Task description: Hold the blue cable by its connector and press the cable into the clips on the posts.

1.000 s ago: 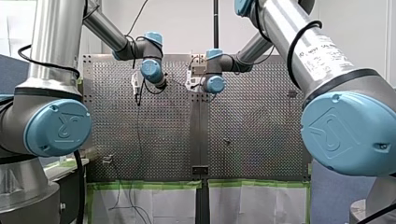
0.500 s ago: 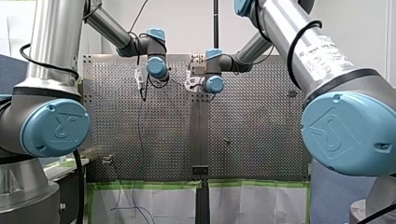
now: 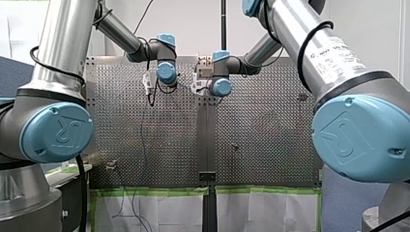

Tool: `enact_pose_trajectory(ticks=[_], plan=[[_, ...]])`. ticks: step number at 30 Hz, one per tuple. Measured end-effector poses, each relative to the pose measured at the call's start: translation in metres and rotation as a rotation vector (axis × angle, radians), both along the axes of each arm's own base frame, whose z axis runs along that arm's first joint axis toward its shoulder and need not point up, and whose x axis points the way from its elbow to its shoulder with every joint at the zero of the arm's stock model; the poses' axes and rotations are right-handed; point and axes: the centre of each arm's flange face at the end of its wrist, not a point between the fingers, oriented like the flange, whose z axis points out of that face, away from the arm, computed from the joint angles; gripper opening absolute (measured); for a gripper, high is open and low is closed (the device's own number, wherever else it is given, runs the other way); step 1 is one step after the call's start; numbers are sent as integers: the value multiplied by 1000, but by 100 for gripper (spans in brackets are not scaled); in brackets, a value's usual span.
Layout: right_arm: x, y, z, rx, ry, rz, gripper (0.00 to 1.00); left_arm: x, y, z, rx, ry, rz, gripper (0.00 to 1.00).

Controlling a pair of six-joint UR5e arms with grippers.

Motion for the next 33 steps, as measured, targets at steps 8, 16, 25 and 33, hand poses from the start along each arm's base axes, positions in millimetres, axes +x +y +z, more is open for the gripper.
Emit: enact_pose_trajectory(ticks=[8,16,25,33], plan=[[0,0,0,1,-1,1,0,-1,-2,1,3,-3,2,100],[0,0,0,2,-1,2,0,-3,-1,1,50,1,42,13],[1,1,-1,3,0,3,0,-6,-1,0,67,8,58,0],[1,2,-2,7,4,5,0,-7,-3,0,69,9,52,0]])
